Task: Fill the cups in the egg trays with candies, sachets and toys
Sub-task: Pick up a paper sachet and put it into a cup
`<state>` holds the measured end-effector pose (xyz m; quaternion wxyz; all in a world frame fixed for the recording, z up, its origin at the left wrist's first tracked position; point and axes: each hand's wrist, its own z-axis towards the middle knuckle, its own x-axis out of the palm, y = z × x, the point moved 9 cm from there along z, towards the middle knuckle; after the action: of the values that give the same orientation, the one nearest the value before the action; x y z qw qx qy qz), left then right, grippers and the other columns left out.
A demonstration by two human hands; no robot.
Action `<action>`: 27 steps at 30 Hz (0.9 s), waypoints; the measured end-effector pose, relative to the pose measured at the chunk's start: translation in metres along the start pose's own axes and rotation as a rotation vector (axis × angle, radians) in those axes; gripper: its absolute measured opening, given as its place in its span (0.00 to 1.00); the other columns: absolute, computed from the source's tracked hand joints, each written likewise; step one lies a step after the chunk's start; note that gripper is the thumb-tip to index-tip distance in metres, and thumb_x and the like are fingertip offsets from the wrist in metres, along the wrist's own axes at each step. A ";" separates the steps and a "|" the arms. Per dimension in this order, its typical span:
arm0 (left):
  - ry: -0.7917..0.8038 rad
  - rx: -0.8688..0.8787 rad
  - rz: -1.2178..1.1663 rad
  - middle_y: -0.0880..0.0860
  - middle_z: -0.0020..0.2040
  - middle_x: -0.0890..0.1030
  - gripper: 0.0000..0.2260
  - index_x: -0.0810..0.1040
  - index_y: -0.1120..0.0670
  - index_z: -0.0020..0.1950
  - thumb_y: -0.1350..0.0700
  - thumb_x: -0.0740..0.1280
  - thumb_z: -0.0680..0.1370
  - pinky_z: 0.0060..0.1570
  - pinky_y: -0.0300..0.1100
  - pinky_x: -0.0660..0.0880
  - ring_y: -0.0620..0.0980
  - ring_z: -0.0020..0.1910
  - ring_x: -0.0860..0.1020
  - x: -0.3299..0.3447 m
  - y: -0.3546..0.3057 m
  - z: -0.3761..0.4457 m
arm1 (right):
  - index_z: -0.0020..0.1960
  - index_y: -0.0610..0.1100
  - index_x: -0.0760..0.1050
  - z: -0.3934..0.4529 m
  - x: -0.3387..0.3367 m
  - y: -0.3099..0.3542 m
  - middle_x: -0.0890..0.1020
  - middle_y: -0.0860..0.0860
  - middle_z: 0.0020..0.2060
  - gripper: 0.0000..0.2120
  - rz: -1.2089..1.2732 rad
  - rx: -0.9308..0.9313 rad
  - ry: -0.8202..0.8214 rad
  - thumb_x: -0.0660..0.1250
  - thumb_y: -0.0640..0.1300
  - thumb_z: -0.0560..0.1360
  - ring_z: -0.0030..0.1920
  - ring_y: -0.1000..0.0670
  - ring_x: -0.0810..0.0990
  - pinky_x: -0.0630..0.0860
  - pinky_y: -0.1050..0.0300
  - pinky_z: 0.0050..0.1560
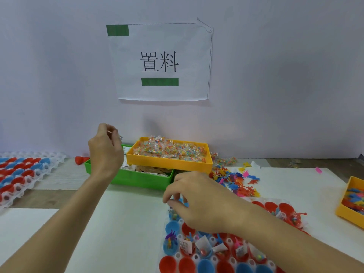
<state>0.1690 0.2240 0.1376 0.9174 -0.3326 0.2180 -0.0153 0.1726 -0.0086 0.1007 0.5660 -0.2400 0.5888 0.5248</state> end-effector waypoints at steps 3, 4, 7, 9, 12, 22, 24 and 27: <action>0.040 -0.094 -0.214 0.54 0.37 0.78 0.04 0.76 0.58 0.52 0.61 0.63 0.82 0.37 0.44 0.72 0.50 0.32 0.76 -0.003 -0.011 -0.021 | 0.54 0.50 0.84 0.005 0.000 -0.022 0.79 0.60 0.43 0.09 0.162 0.113 -0.068 0.64 0.46 0.80 0.42 0.60 0.76 0.75 0.66 0.44; 0.073 -0.143 -0.322 0.55 0.35 0.78 0.03 0.77 0.58 0.50 0.61 0.64 0.82 0.34 0.44 0.72 0.47 0.29 0.75 0.000 -0.014 -0.033 | 0.54 0.49 0.84 0.007 0.001 -0.030 0.82 0.59 0.43 0.09 0.218 0.158 -0.097 0.65 0.46 0.80 0.42 0.60 0.78 0.75 0.66 0.44; 0.168 -0.238 -0.589 0.54 0.31 0.76 0.05 0.78 0.57 0.46 0.62 0.65 0.81 0.27 0.39 0.70 0.45 0.25 0.72 0.011 -0.024 -0.077 | 0.53 0.48 0.83 0.009 0.003 -0.048 0.83 0.56 0.40 0.08 0.434 0.273 -0.205 0.65 0.46 0.81 0.41 0.57 0.82 0.79 0.61 0.46; 0.244 -0.250 -0.677 0.54 0.30 0.76 0.05 0.78 0.57 0.45 0.64 0.66 0.80 0.25 0.36 0.69 0.46 0.25 0.71 0.020 -0.033 -0.100 | 0.54 0.48 0.82 0.010 0.006 -0.052 0.85 0.52 0.40 0.09 0.604 0.317 -0.234 0.63 0.47 0.82 0.39 0.55 0.85 0.80 0.60 0.43; 0.339 -0.201 -0.705 0.59 0.29 0.75 0.06 0.79 0.56 0.44 0.65 0.67 0.79 0.26 0.37 0.69 0.48 0.26 0.71 0.030 -0.046 -0.116 | 0.53 0.50 0.80 0.011 0.009 -0.051 0.87 0.51 0.41 0.08 0.752 0.342 -0.225 0.65 0.51 0.80 0.40 0.55 0.86 0.80 0.63 0.38; 0.560 -0.214 -0.815 0.53 0.32 0.82 0.05 0.81 0.56 0.50 0.61 0.73 0.75 0.34 0.38 0.76 0.47 0.31 0.79 0.037 -0.049 -0.115 | 0.47 0.42 0.83 0.015 0.007 -0.062 0.86 0.47 0.35 0.03 0.898 0.411 -0.370 0.73 0.41 0.76 0.34 0.53 0.83 0.78 0.65 0.36; 0.614 -0.234 -0.812 0.53 0.34 0.84 0.10 0.81 0.57 0.50 0.58 0.75 0.70 0.36 0.37 0.77 0.47 0.32 0.80 0.036 -0.044 -0.115 | 0.47 0.43 0.83 0.017 0.008 -0.059 0.86 0.48 0.35 0.02 0.871 0.397 -0.347 0.73 0.41 0.75 0.34 0.54 0.83 0.78 0.65 0.36; 0.665 -0.265 -0.779 0.55 0.34 0.84 0.10 0.81 0.59 0.45 0.58 0.76 0.67 0.35 0.37 0.76 0.48 0.32 0.80 0.036 -0.038 -0.114 | 0.46 0.45 0.84 0.016 0.008 -0.052 0.86 0.50 0.36 0.02 0.743 0.352 -0.291 0.73 0.42 0.76 0.36 0.53 0.84 0.80 0.63 0.37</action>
<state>0.1589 0.1194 0.0691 0.6754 -0.4790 0.3575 -0.4320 0.2231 -0.0093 0.0784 0.4482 0.1645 0.6298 0.6127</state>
